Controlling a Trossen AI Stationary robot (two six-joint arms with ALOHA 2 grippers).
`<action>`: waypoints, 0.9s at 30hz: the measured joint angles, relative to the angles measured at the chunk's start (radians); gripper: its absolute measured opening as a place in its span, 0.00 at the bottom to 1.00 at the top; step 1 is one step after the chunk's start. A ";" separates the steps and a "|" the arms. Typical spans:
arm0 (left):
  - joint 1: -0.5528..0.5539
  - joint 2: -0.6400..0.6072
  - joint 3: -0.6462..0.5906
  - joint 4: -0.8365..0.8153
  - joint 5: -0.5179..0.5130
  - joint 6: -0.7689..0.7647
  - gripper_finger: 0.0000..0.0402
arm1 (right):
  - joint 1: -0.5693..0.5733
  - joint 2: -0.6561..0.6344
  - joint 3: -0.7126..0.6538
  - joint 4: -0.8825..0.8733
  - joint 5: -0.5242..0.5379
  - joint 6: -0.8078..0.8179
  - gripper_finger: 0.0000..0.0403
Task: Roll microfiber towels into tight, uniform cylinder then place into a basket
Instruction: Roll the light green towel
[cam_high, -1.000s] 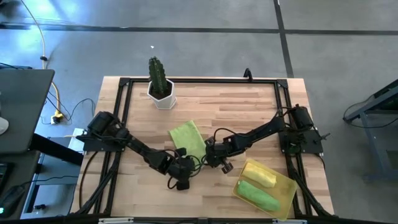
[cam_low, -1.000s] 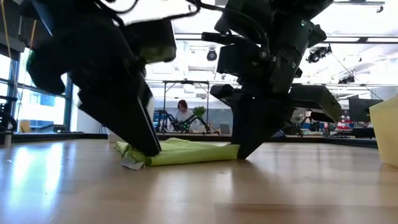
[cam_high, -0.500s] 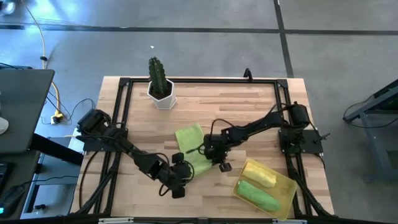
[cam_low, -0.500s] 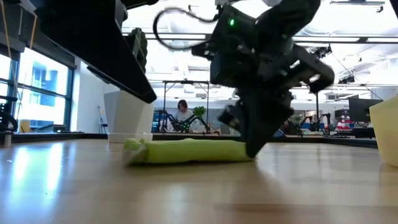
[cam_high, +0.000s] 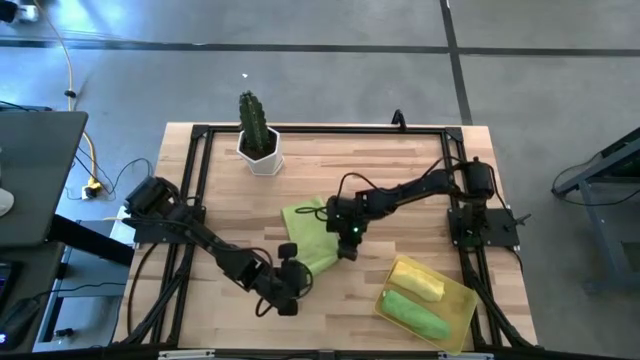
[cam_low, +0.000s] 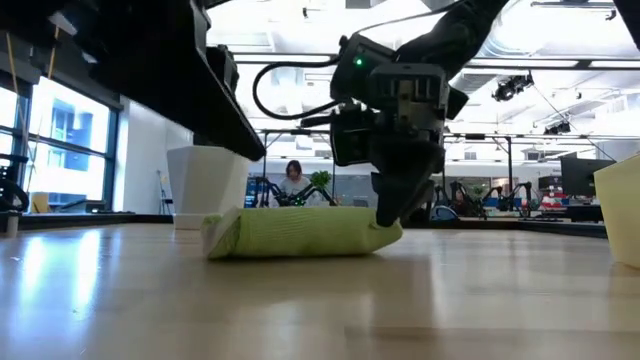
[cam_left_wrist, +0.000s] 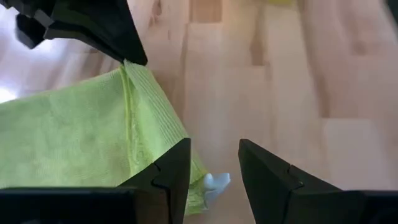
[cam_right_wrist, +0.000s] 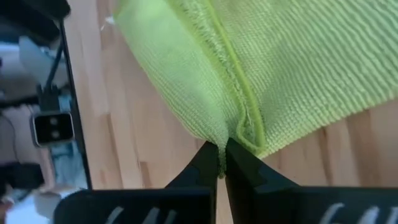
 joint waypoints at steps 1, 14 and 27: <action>0.000 0.005 0.000 -0.001 -0.011 0.014 0.31 | -0.003 0.000 0.000 0.000 0.000 0.022 0.00; -0.014 0.084 0.000 0.063 -0.145 0.155 0.31 | -0.032 -0.003 0.002 0.007 0.022 0.186 0.00; 0.034 0.109 0.000 -0.026 -0.127 0.125 0.31 | -0.050 -0.004 0.002 0.023 0.044 0.193 0.00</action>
